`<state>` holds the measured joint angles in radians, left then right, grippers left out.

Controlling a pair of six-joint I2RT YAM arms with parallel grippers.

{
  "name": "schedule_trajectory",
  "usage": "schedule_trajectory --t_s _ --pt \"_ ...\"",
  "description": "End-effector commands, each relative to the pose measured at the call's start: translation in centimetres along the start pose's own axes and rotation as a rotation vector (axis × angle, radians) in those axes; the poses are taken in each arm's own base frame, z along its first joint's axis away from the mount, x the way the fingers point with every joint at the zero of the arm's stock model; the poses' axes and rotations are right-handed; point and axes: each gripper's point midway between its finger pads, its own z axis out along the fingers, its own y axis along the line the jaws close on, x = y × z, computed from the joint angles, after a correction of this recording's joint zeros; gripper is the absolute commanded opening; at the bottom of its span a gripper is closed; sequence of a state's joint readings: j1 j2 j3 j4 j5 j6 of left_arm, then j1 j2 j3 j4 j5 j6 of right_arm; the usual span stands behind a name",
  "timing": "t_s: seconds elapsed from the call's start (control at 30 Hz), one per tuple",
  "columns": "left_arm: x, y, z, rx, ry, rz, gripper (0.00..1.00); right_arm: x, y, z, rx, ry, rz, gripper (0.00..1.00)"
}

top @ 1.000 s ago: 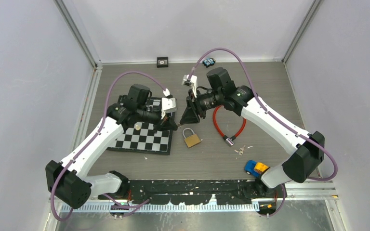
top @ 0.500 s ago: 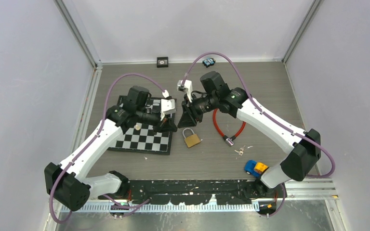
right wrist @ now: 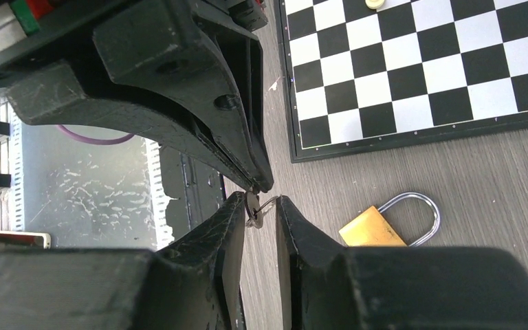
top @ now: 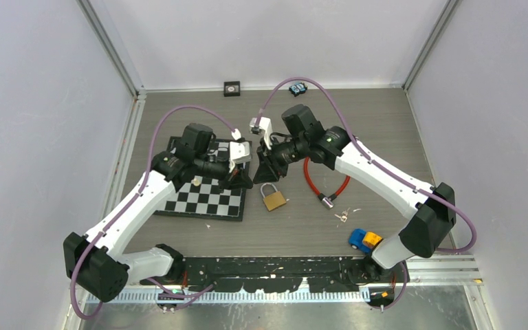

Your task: Unlock with the key

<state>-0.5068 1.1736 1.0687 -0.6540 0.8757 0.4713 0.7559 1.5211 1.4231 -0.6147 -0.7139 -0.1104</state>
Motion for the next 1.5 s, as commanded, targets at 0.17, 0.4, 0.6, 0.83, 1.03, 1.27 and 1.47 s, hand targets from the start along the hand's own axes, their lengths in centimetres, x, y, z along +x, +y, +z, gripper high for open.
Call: schedule_trajectory --t_s 0.17,0.4,0.6,0.83,1.03,1.27,1.47 --pt "-1.3 -0.3 -0.2 0.002 -0.046 0.032 0.0 -0.7 0.0 0.1 0.013 -0.013 -0.048 0.18" --pt "-1.3 -0.2 -0.2 -0.004 -0.046 0.031 0.0 -0.6 -0.1 -0.1 0.03 -0.009 -0.055 0.05" --pt "-1.2 -0.2 -0.2 -0.01 -0.045 0.033 0.0 -0.7 -0.9 -0.6 0.092 -0.005 -0.075 0.01" --pt "-1.3 -0.2 -0.2 -0.011 -0.05 0.033 0.0 -0.4 -1.6 -0.7 0.136 0.009 -0.088 0.01" --pt "-1.5 -0.3 -0.3 -0.011 -0.058 0.037 0.0 0.0 -2.7 -0.9 0.21 0.035 -0.126 0.01" --pt "-1.6 -0.2 -0.2 -0.016 -0.069 0.021 0.0 0.0 -2.8 -0.9 0.233 0.036 -0.127 0.05" --pt "-1.4 -0.2 -0.3 -0.028 -0.063 0.018 0.0 -0.4 -2.7 -1.5 0.251 0.026 -0.138 0.38"
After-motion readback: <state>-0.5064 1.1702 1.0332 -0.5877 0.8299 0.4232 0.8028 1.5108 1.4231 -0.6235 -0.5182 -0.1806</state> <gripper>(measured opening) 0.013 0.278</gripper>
